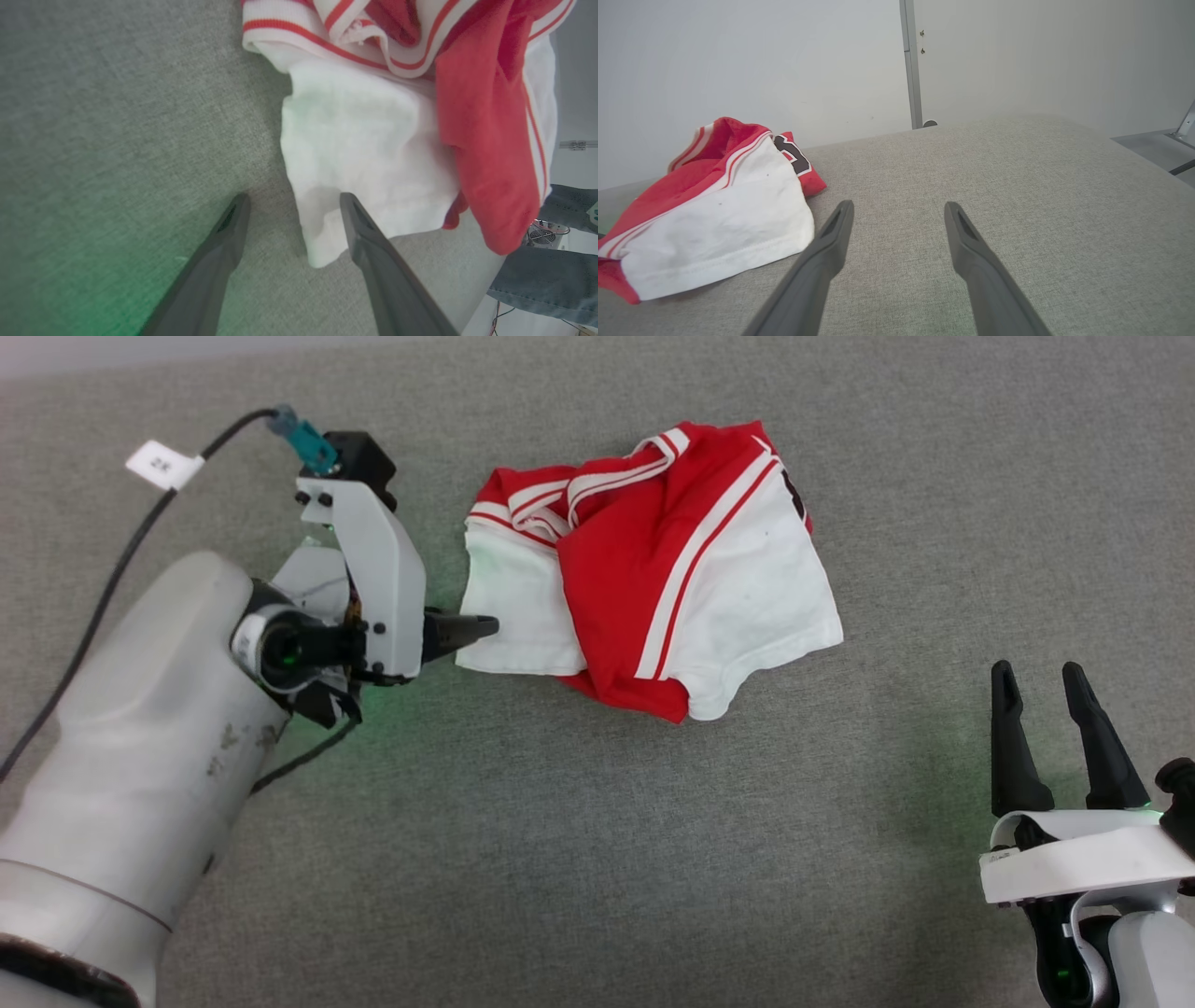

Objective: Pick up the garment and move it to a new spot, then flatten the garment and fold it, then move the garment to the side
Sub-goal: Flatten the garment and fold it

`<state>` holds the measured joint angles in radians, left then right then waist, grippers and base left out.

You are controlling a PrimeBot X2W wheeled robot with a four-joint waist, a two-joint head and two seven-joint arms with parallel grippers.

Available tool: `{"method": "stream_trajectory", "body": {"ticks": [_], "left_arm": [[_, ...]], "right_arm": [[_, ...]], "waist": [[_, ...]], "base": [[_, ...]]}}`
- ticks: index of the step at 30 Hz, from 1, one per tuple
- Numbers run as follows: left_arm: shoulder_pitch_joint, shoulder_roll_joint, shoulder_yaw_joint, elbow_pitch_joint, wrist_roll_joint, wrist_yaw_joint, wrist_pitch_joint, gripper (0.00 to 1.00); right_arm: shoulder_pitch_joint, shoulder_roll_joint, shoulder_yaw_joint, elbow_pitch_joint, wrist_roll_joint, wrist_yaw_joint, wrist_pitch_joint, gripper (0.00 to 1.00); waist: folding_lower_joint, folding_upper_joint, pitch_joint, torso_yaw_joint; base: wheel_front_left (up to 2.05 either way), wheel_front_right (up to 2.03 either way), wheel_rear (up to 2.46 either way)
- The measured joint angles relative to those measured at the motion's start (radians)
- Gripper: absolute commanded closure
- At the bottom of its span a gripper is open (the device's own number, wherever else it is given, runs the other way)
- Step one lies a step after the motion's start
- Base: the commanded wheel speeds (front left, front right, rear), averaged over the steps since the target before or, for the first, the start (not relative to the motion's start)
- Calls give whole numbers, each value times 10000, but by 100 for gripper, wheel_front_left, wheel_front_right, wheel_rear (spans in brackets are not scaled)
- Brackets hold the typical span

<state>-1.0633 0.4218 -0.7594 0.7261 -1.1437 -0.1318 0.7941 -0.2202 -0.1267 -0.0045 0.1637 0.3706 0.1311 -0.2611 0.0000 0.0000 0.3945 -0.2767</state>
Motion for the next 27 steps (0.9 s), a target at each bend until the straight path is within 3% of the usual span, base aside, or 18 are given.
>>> {"method": "stream_trajectory", "body": {"ticks": [6,7,10,17,27], "left_arm": [[-88,-15,-69,10,-740,2,485,1],[-87,-25,-138,-42,-809,2,529,36],[-48,-21,-240,-169,-980,2,380,100],[38,-73,-395,-320,-1361,4,-50,100],[419,1126,-224,-1135,-2263,6,2,100]], "right_arm": [[-23,59,-65,-12,-10,0,0,0],[-40,67,-77,-15,-12,0,0,0],[-87,90,-86,-23,-19,0,0,0],[-37,63,-249,-36,-42,0,0,0],[101,-92,-236,21,-71,0,0,0]], "waist": [[0,0,53,-21],[0,0,47,-10],[0,0,31,35],[0,0,-122,345],[0,0,-584,1080]], "base": [[0,0,0],[0,0,0],[0,0,0],[0,0,0],[0,0,0]]}}
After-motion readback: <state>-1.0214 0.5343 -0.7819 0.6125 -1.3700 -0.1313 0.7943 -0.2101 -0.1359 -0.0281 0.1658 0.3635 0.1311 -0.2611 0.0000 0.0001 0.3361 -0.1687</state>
